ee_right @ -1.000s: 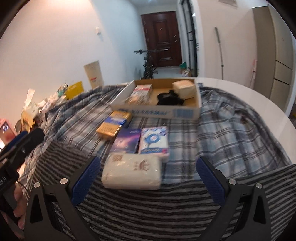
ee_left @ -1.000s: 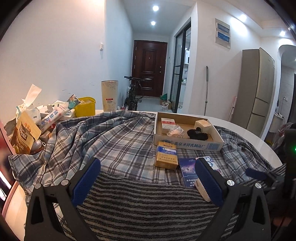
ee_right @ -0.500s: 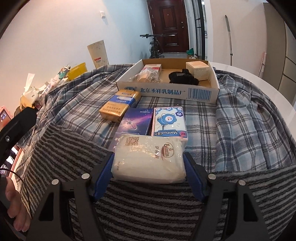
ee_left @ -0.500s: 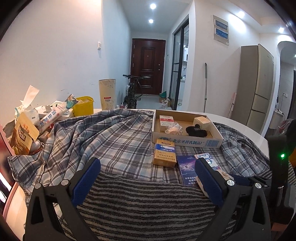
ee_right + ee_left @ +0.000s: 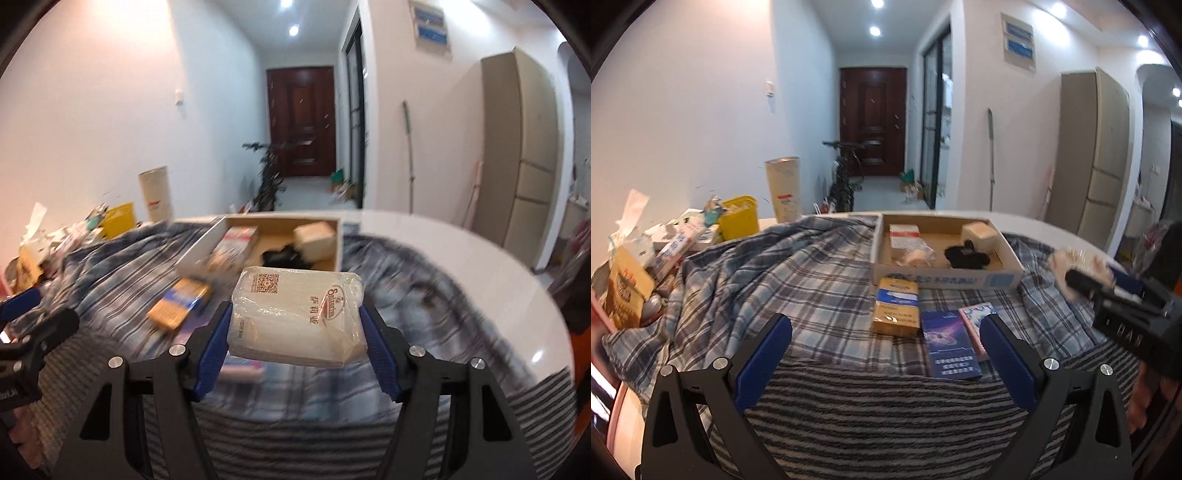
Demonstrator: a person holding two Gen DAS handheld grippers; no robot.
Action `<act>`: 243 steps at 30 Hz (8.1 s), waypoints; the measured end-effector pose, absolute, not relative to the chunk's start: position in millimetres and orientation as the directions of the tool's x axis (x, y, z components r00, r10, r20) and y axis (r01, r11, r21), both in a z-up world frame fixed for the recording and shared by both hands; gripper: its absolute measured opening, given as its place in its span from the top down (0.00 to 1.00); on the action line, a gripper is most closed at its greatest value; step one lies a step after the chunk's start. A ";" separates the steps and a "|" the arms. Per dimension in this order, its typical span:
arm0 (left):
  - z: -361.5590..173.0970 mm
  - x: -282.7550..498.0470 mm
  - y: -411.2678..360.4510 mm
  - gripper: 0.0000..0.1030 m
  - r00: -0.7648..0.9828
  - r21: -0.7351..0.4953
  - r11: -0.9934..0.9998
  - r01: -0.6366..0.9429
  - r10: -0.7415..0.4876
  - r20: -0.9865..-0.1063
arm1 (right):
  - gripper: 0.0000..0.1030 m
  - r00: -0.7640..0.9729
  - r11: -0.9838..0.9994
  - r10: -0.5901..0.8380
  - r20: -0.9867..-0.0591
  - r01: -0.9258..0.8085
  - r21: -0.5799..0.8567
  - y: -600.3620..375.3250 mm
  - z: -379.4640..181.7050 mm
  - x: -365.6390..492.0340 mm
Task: Organize objects
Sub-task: 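Grasp the white wrapped tissue pack with the right tool, then grasp the purple cigarette box with the left tool, then lift the purple box with left tool while right tool lifts the white tissue pack, then drop the purple box into the box with left tool while right tool holds tissue pack, then lower the white tissue pack into the box and open the right tool, then withdraw both tools from the box toward the remaining packs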
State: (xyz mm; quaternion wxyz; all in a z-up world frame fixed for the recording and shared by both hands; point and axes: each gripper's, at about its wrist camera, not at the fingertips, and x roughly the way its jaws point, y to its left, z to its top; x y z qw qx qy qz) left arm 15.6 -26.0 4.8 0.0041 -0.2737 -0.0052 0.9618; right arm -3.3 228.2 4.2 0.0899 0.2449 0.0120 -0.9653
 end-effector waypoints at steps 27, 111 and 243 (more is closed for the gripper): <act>-79.0 -78.5 22.9 0.38 -0.496 -0.115 -0.985 -0.129 0.165 -0.852 | 0.35 -0.863 -0.987 -0.150 -0.482 0.158 0.024 249.4 -23.2 -24.0; -27.7 -290.7 -10.5 0.49 -0.656 -0.148 -0.985 -0.087 0.169 -0.736 | 0.35 -0.903 -0.997 -0.057 -0.426 0.071 -0.018 199.2 48.9 -234.8; 86.7 -4.4 -40.1 0.00 -0.993 -0.048 -0.998 -0.044 0.049 -0.107 | 0.00 -0.903 -0.979 -0.197 -0.383 0.160 0.126 241.1 75.0 -32.9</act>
